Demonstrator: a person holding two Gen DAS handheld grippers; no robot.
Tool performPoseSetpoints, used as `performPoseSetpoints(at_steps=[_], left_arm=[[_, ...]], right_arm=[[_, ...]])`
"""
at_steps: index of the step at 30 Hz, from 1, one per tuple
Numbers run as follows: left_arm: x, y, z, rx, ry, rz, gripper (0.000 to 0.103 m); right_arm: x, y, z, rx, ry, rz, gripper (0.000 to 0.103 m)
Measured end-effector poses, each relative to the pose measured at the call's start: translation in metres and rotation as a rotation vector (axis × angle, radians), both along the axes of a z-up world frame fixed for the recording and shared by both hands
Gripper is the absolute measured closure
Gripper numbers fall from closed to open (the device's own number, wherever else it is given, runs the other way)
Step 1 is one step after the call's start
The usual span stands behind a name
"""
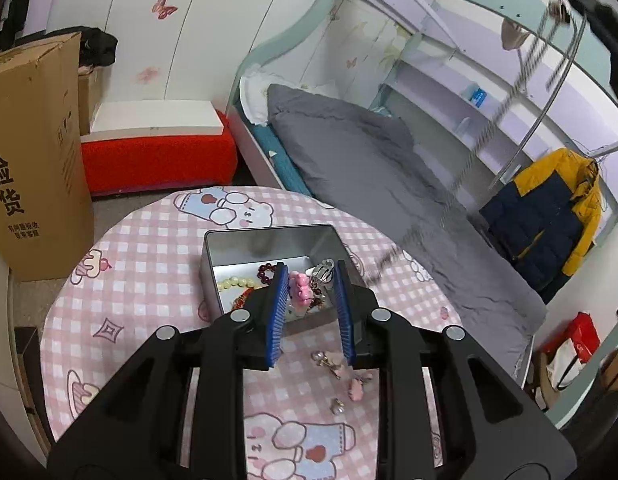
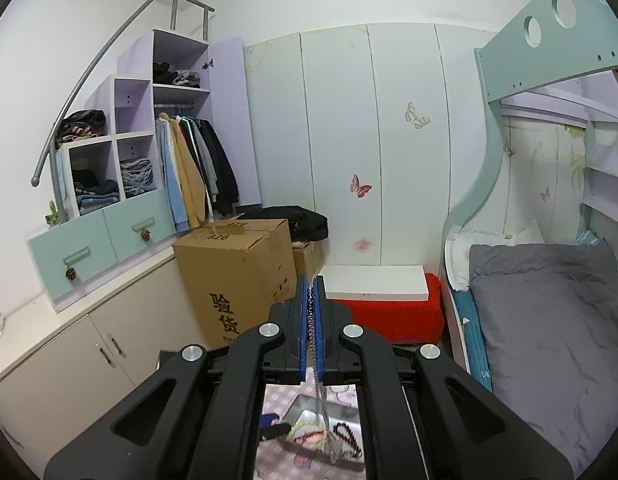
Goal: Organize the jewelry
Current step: 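Carry the chain over the grey tin and open both grippers, then grasp the small pearl charm on the table with the left gripper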
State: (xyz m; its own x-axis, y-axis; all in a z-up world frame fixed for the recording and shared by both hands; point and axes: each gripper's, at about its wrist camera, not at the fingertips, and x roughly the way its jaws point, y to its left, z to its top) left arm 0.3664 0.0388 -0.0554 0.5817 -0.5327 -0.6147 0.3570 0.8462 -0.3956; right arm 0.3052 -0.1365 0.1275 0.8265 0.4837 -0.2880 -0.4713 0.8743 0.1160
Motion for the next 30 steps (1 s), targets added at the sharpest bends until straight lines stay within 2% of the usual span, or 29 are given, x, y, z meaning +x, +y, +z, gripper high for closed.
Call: performPoseSetpoints(at_steps=[4, 14, 20, 22, 23, 24, 25, 30], left_arm=[[0.016, -0.002, -0.010, 0.009, 0.027, 0.004, 0.080], [0.042, -0.018, -0.051, 0.057, 0.126, 0.002, 0.079], [0.046, -0.025, -0.064, 0.082, 0.148, -0.004, 0.078], [0.046, -0.026, -0.063, 0.087, 0.144, -0.004, 0.073], [0.045, -0.028, -0.062, 0.089, 0.136, -0.011, 0.063], [0.043, -0.030, -0.059, 0.090, 0.122, -0.015, 0.048], [0.039, -0.031, -0.055, 0.101, 0.099, -0.006, 0.043], [0.029, -0.034, -0.046, 0.116, 0.074, -0.005, 0.042]], right_arm=[[0.015, 0.003, -0.009, -0.003, 0.024, 0.010, 0.102], [0.048, 0.011, -0.102, -0.038, 0.219, 0.041, 0.102], [0.057, 0.010, -0.145, -0.051, 0.320, 0.034, 0.102], [0.059, 0.009, -0.155, -0.047, 0.350, 0.032, 0.101], [0.060, 0.008, -0.160, -0.045, 0.362, 0.029, 0.101], [0.061, 0.007, -0.164, -0.042, 0.374, 0.028, 0.098], [0.060, 0.005, -0.165, -0.031, 0.382, 0.025, 0.098], [0.051, -0.001, -0.157, -0.018, 0.372, 0.018, 0.097]])
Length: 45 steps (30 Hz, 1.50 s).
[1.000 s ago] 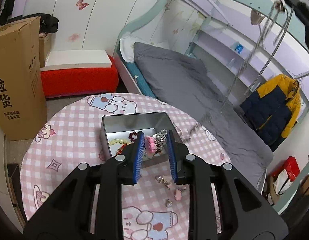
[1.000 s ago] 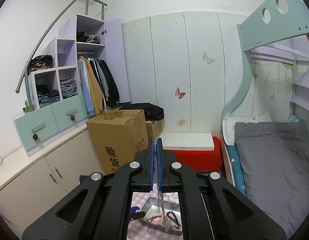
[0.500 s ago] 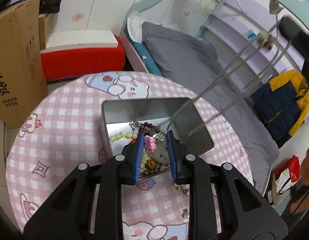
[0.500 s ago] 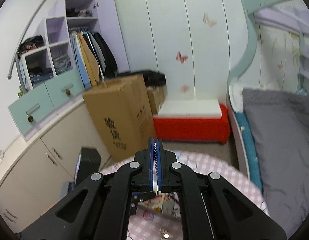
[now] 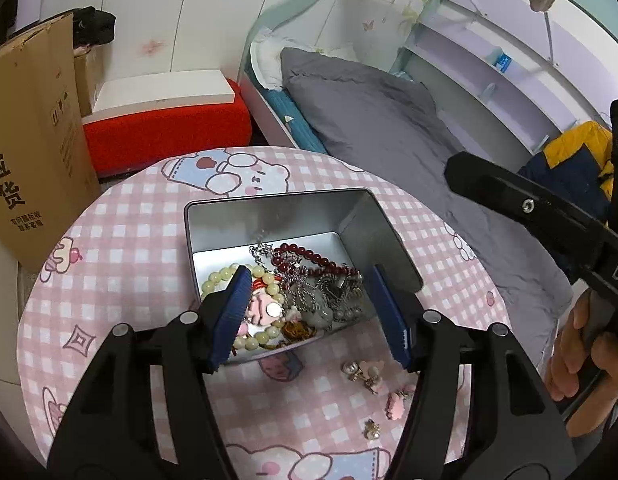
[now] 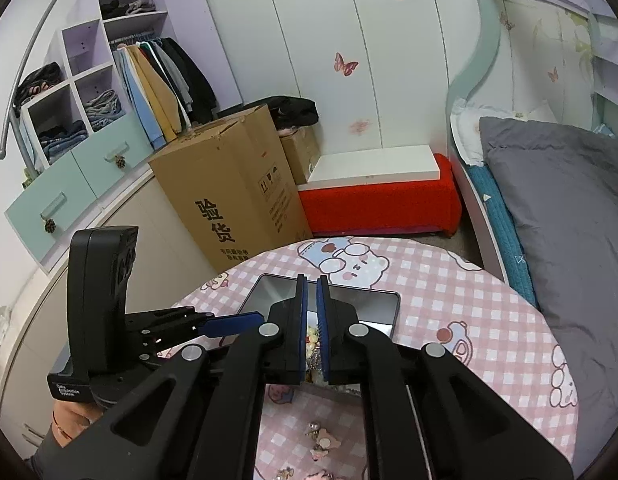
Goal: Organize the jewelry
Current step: 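Grasp the small pearl charm on the table with the left gripper, then grasp the pink charm with the right gripper while the left gripper holds the pearl charm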
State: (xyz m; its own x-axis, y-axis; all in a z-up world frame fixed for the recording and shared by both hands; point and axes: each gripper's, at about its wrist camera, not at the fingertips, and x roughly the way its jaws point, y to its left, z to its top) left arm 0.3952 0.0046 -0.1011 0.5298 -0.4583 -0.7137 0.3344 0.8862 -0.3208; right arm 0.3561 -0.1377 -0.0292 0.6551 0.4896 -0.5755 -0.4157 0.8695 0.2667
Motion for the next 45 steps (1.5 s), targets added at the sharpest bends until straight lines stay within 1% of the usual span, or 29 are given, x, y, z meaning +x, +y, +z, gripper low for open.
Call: performPoseSetpoints(at_steps=[4, 8, 11, 15, 20, 25, 27, 29, 30, 35, 36, 37, 39, 40, 42, 45], left_arm=[[-0.019, 0.001, 0.010, -0.006, -0.032, -0.008, 0.042], [-0.045, -0.005, 0.014, 0.028, -0.070, -0.034, 0.042], [-0.064, -0.012, 0.010, 0.051, -0.083, -0.056, 0.042], [-0.086, -0.020, -0.003, 0.072, -0.075, -0.075, 0.042], [-0.109, -0.036, -0.027, 0.156, -0.064, -0.091, 0.042], [-0.120, -0.048, -0.048, 0.216, -0.053, -0.104, 0.044], [-0.121, -0.052, -0.052, 0.241, -0.052, -0.113, 0.054], [-0.122, -0.055, -0.056, 0.256, -0.051, -0.120, 0.059], [-0.122, -0.056, -0.057, 0.259, -0.049, -0.122, 0.063], [-0.119, -0.058, -0.061, 0.272, -0.057, -0.122, 0.070], [-0.119, -0.058, -0.062, 0.272, -0.058, -0.122, 0.074], [-0.119, -0.058, -0.062, 0.274, -0.061, -0.124, 0.076], [-0.118, -0.058, -0.062, 0.271, -0.067, -0.135, 0.089], [-0.117, -0.056, -0.062, 0.258, -0.063, -0.139, 0.092], [-0.115, -0.053, -0.062, 0.232, -0.051, -0.134, 0.092], [-0.113, -0.044, -0.060, 0.217, -0.048, -0.117, 0.092]], right_arm=[[-0.013, -0.011, 0.007, 0.010, -0.017, -0.008, 0.096], [-0.037, -0.022, 0.006, 0.002, -0.022, -0.020, 0.096], [-0.056, -0.030, -0.002, -0.014, -0.014, -0.035, 0.095], [-0.076, -0.038, -0.019, -0.035, 0.008, -0.054, 0.092], [-0.096, -0.047, -0.046, -0.044, 0.052, -0.076, 0.089], [-0.107, -0.054, -0.075, -0.062, 0.102, -0.101, 0.087], [-0.111, -0.057, -0.085, -0.059, 0.119, -0.101, 0.087], [-0.114, -0.058, -0.092, -0.051, 0.131, -0.101, 0.087], [-0.114, -0.058, -0.094, -0.050, 0.137, -0.098, 0.086], [-0.114, -0.050, -0.103, -0.079, 0.145, -0.081, 0.079], [-0.114, -0.048, -0.105, -0.085, 0.147, -0.075, 0.078], [-0.113, -0.046, -0.106, -0.090, 0.149, -0.069, 0.077], [-0.111, -0.042, -0.109, -0.105, 0.153, -0.061, 0.076], [-0.109, -0.038, -0.111, -0.116, 0.156, -0.055, 0.075], [-0.107, -0.034, -0.115, -0.139, 0.159, -0.049, 0.073], [-0.102, -0.024, -0.120, -0.176, 0.165, -0.036, 0.073]])
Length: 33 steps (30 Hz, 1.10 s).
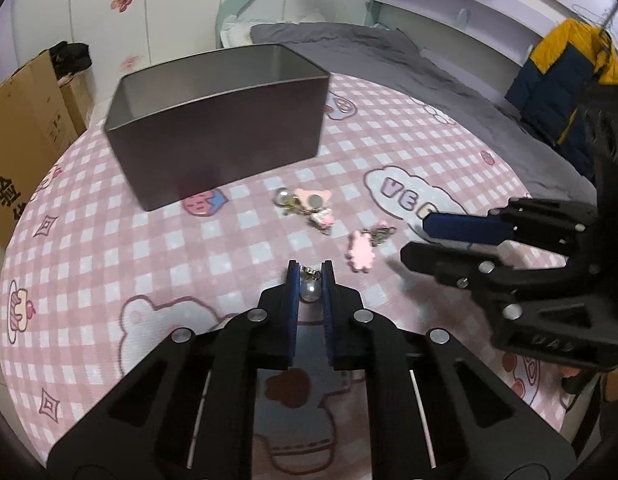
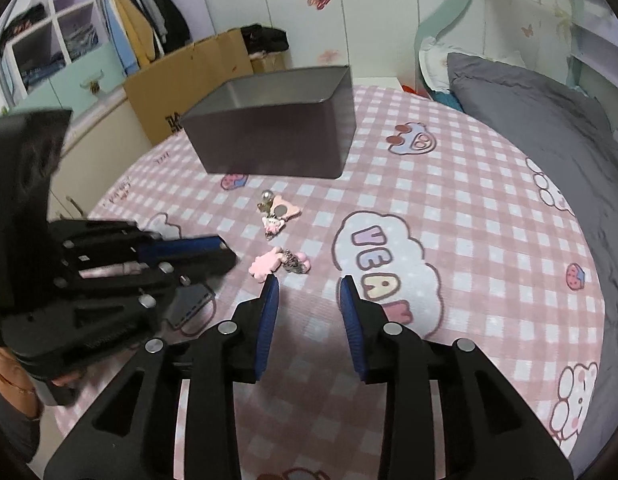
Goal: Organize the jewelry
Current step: 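Grasp the pink charm with the right gripper while the left gripper holds the pearl charm, then lower both charms into the tin and open both grippers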
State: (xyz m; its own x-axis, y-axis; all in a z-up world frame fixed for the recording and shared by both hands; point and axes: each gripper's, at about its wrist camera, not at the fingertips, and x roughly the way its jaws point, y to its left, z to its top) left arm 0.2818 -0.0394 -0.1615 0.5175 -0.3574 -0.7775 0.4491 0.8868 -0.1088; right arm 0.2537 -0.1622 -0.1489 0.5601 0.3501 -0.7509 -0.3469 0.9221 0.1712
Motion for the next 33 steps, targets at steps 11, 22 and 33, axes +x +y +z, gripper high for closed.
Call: performPoseSetpoints(at_steps=[11, 22, 33], left_arm=[[0.007, 0.032, 0.020, -0.134, 0.025, 0.018, 0.092], [0.023, 0.047, 0.035, -0.239, 0.050, 0.025, 0.092], [0.059, 0.073, 0.062, -0.363, 0.076, 0.073, 0.092]], right_arm=[[0.015, 0.026, -0.005, -0.076, -0.018, 0.048, 0.059], [0.015, 0.035, -0.004, -0.127, -0.036, 0.075, 0.073], [0.033, 0.029, 0.056, 0.062, -0.091, 0.078, 0.073]])
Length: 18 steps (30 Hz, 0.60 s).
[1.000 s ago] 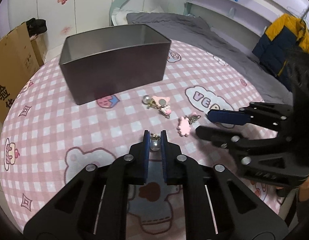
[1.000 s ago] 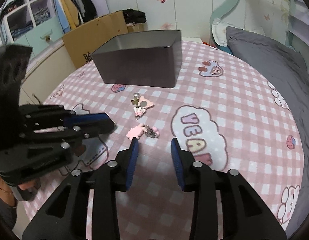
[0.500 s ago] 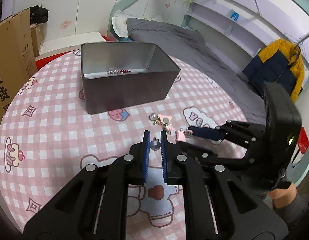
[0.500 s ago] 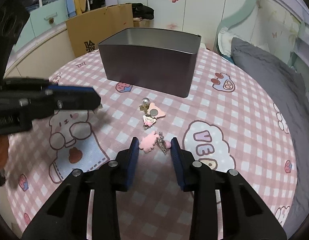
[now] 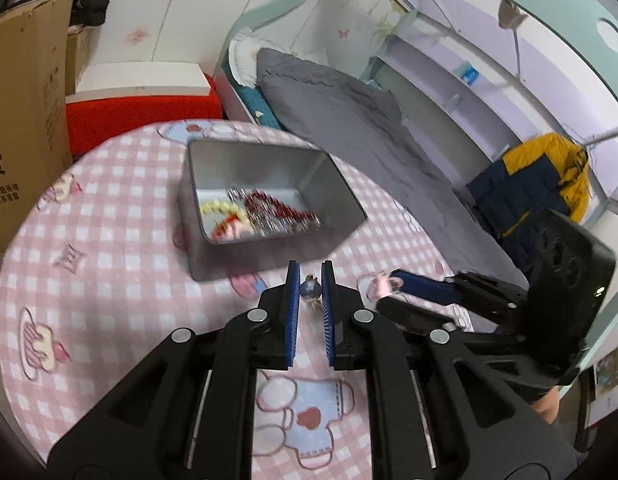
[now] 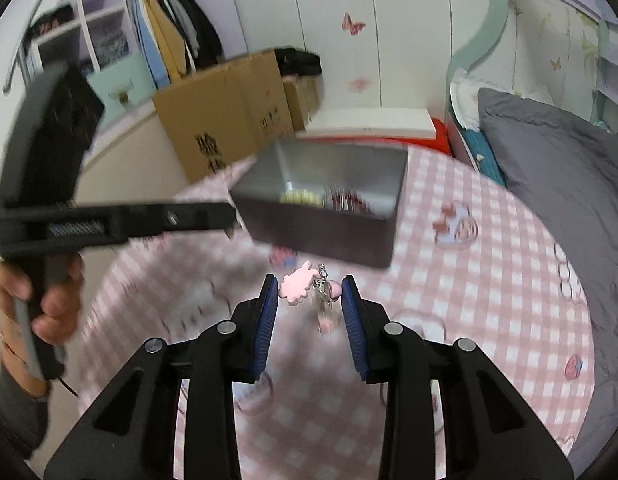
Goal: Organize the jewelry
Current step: 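Lower both charms into the tin and open both grippers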
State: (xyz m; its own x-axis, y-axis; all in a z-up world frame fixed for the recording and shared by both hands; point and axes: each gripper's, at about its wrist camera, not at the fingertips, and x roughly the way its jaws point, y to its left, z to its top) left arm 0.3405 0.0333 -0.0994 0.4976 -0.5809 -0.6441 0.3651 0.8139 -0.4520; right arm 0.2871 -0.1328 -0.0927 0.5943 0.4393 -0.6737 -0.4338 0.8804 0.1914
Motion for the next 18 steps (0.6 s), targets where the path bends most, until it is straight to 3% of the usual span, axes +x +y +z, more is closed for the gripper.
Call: performPoseSetpoints(at_steps=[5, 18], left_arm=[[0.019, 0.002, 0.010, 0.014, -0.024, 0.032, 0.092], [0.049, -0.012, -0.006, 0.119, -0.025, 0.065, 0.092]], right_arm=[[0.025, 0.003, 0.020, 0.018, -0.033, -0.029, 0.073], [0.062, 0.018, 0.007, -0.009, -0.002, -0.039, 0.073]])
